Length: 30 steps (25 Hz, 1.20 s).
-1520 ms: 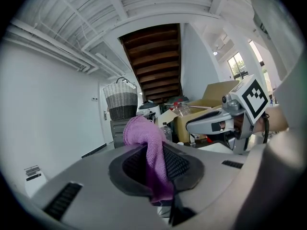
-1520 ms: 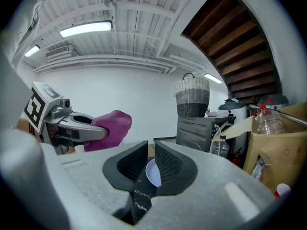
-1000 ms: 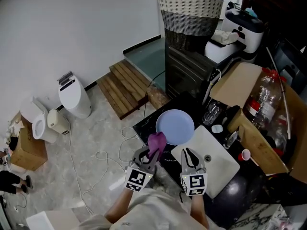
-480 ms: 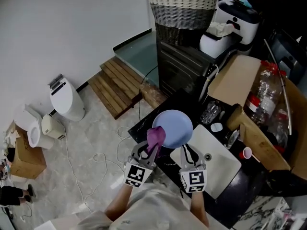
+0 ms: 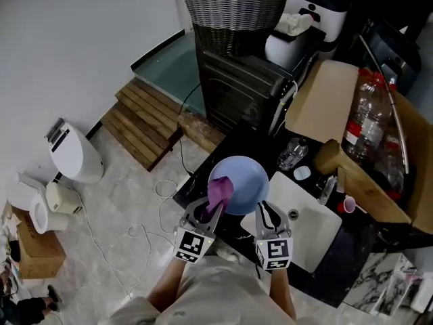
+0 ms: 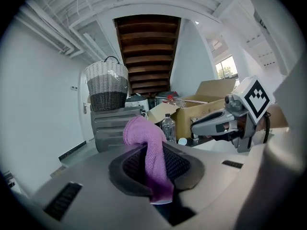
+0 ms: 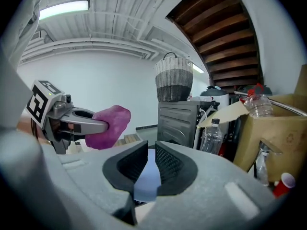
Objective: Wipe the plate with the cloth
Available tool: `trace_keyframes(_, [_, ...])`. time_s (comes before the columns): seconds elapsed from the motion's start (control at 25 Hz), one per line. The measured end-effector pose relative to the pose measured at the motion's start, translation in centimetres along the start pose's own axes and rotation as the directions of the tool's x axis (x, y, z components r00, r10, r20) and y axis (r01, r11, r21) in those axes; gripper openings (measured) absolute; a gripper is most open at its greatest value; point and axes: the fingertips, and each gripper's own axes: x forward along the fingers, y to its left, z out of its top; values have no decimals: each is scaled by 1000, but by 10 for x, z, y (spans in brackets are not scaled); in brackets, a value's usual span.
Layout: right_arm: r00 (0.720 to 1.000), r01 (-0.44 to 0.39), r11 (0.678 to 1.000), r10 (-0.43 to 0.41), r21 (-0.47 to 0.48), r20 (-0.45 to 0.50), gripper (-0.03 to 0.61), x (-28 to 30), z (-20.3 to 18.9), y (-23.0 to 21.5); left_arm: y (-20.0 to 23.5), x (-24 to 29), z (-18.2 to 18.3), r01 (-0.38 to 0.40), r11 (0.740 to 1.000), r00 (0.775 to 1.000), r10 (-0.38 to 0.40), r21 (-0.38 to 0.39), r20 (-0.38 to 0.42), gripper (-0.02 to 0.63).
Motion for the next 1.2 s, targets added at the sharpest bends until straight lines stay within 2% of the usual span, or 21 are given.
trace_keyframes(0.36, [988, 133, 990, -129, 37, -86, 40, 20, -25, -18, 10, 41, -17, 165, 986, 986, -164, 23, -17, 60])
trace_keyframes(0.64, [966, 222, 970, -205, 99, -161, 40, 35, -44, -31, 8, 71, -36, 301, 953, 950, -296, 44, -98, 60])
trace_keyframes(0.84, [949, 272, 953, -242, 133, -202, 40, 44, -58, -37, 3, 92, -43, 392, 918, 915, -383, 54, -129, 59])
trace_keyframes(1.0, [930, 324, 930, -280, 171, -239, 40, 47, -70, -43, -4, 105, -51, 464, 884, 877, -450, 53, -166, 59])
trace_keyframes(1.2, [906, 364, 916, -307, 167, -290, 40, 52, -85, -45, -12, 115, -64, 538, 842, 829, -518, 45, -213, 60])
